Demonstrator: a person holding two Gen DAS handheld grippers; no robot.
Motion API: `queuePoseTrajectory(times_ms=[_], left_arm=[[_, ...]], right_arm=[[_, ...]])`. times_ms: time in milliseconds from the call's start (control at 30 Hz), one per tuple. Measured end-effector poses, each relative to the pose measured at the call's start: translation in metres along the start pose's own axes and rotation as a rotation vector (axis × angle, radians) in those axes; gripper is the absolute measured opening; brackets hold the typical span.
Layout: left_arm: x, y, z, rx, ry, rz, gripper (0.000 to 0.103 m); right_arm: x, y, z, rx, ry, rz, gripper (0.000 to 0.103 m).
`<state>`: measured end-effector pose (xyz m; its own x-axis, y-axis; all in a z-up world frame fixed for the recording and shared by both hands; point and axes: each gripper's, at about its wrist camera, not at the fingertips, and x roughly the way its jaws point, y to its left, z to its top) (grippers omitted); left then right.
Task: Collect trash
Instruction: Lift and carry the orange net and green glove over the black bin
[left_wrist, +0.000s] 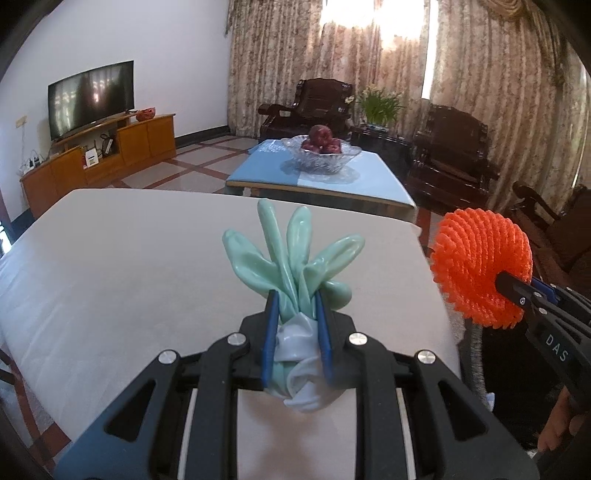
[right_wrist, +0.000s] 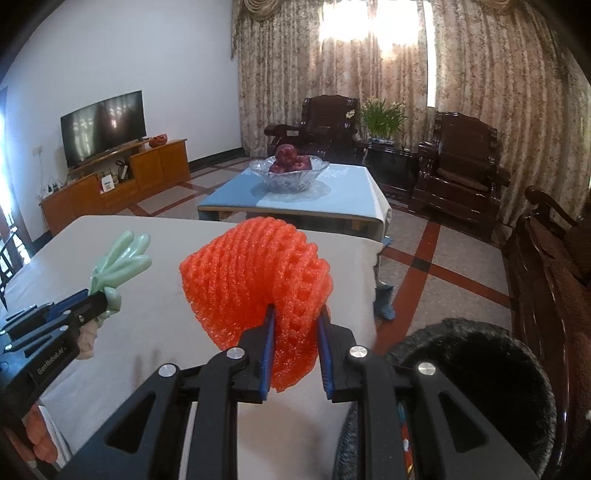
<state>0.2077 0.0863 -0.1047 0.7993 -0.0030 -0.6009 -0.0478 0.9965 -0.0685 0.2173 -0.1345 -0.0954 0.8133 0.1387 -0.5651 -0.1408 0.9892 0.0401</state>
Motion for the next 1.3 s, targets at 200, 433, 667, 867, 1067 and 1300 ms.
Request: queuePoseTrajectory(times_ms=[200,433,667,867,1067,1300], left_arm=[[-0.021,-0.03,-0.007,0.04,-0.01,-0.057,0.019],[-0.035,-0.071,-0.017,0.079,-0.011,-0.133,0.019],[-0.04,-0.117,-0.021,0.132,-0.017,-0.208,0.019],[-0.037,-0.159,-0.025,0.183,-0.026,-0.274,0.019],[-0.028,-0.197,-0.036,0.213,-0.009,-0.335,0.019],[-0.014,-0.227,-0.045,0.233,0.003,-0.392,0.019]], right_arm=[[-0.029,-0.023,-0.006,0.017,-0.019,-0.036,0.021],[-0.059,-0.057,-0.014,0.036,-0.036,-0.096,0.021],[-0.08,-0.093,-0.024,0.076,-0.04,-0.158,0.021],[-0.095,-0.127,-0.034,0.118,-0.039,-0.216,0.021],[-0.097,-0.157,-0.04,0.154,-0.026,-0.267,0.021],[-0.098,-0.179,-0.048,0.172,-0.016,-0.316,0.021]])
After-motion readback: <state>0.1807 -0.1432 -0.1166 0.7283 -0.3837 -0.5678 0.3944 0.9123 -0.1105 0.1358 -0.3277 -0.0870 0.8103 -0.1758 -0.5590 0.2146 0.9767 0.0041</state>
